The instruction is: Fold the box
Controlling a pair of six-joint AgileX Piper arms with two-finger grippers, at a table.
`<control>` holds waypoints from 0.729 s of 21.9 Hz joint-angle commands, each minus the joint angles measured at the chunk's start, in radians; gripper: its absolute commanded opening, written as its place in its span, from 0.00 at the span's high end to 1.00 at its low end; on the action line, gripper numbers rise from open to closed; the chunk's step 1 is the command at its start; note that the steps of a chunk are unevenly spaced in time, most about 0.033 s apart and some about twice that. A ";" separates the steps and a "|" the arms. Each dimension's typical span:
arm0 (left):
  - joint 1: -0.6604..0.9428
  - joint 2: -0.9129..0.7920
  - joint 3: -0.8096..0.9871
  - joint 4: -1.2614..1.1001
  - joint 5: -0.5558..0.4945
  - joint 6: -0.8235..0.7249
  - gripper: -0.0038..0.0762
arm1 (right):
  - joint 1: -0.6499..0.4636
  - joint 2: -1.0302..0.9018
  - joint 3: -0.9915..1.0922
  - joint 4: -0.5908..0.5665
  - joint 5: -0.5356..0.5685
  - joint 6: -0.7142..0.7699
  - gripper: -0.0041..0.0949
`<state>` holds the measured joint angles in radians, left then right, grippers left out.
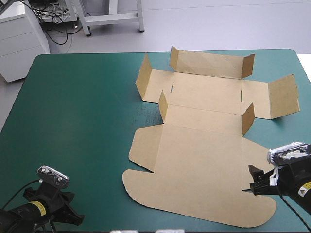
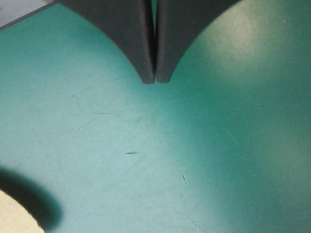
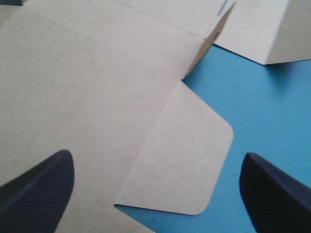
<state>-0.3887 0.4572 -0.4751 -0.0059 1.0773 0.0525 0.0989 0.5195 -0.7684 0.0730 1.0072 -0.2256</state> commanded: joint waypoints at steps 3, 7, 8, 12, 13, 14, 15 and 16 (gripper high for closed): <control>-0.004 0.007 -0.024 -0.005 -0.040 -0.003 0.99 | -0.003 0.094 -0.091 -0.105 -0.001 0.104 0.09; -0.004 0.007 -0.024 -0.005 -0.040 -0.003 0.99 | -0.003 0.249 -0.175 -0.090 -0.020 0.115 0.09; -0.004 0.007 -0.024 -0.005 -0.040 -0.003 0.99 | -0.003 0.273 -0.188 -0.090 -0.020 0.122 0.09; -0.004 0.007 -0.024 -0.005 -0.040 -0.003 0.99 | -0.008 0.493 -0.307 -0.081 -0.038 0.157 0.09; -0.004 0.007 -0.024 -0.005 -0.040 -0.003 0.99 | -0.008 0.531 -0.329 -0.073 -0.041 0.157 0.09; -0.004 0.007 -0.024 -0.005 -0.040 -0.003 0.99 | -0.008 0.562 -0.348 -0.073 -0.041 0.157 0.09; -0.004 0.007 -0.024 -0.005 -0.040 -0.003 0.99 | -0.008 0.601 -0.374 -0.073 -0.041 0.157 0.09; -0.004 0.007 -0.024 -0.005 -0.040 -0.003 0.99 | -0.008 0.639 -0.399 -0.073 -0.041 0.161 0.09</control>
<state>-0.3887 0.4572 -0.4751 -0.0059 1.0773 0.0525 0.0989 1.0895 -1.0849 0.0000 1.0187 -0.0701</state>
